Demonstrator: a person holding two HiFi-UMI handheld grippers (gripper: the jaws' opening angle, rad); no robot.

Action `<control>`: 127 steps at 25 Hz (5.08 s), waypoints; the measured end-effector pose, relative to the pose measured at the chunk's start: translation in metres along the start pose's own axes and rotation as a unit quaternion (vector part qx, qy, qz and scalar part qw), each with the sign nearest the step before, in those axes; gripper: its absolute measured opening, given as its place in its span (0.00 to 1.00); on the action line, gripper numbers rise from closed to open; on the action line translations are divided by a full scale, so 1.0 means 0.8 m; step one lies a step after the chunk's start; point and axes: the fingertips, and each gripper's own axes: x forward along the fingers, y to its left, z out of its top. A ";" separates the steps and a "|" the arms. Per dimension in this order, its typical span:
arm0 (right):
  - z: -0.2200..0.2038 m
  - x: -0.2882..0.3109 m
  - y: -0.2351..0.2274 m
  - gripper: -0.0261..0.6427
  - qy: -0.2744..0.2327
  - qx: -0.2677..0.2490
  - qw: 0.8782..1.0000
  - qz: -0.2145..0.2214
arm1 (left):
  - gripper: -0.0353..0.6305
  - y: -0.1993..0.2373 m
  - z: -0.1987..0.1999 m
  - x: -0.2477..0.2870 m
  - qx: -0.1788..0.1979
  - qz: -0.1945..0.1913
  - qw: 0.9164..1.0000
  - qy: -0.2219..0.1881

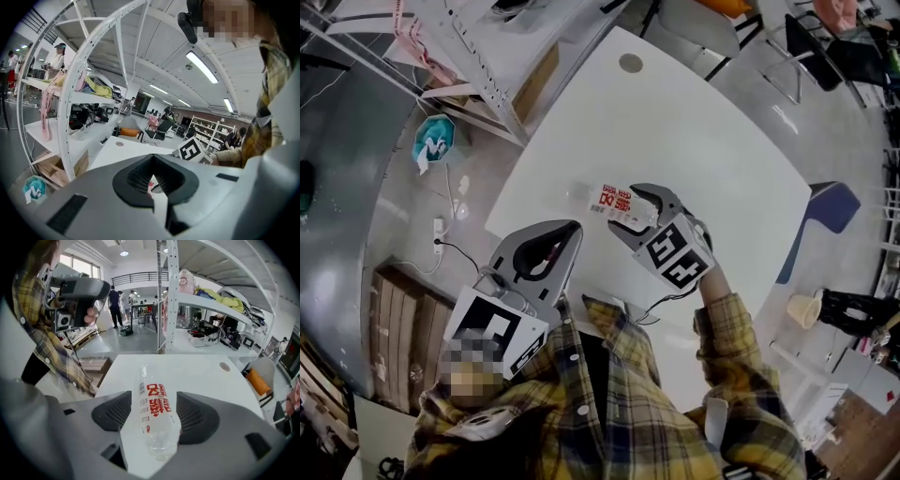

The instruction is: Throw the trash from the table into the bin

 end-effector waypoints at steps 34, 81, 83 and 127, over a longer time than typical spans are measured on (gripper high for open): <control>-0.034 0.056 0.001 0.49 0.080 -0.067 0.994 0.024 | 0.06 0.015 -0.007 -0.023 -0.010 0.029 0.999 -0.012; -0.257 -0.323 0.125 0.49 -0.130 0.444 0.783 -0.414 | 0.06 -0.300 -0.080 0.064 0.123 -0.392 0.904 0.117; -0.283 -0.341 0.142 0.49 -0.131 0.452 0.776 -0.419 | 0.06 -0.333 -0.092 0.066 0.126 -0.398 0.901 0.118; -0.682 -0.197 0.428 0.49 -0.119 0.617 0.659 -0.413 | 0.06 -0.529 -0.484 0.038 0.143 -0.471 0.838 0.236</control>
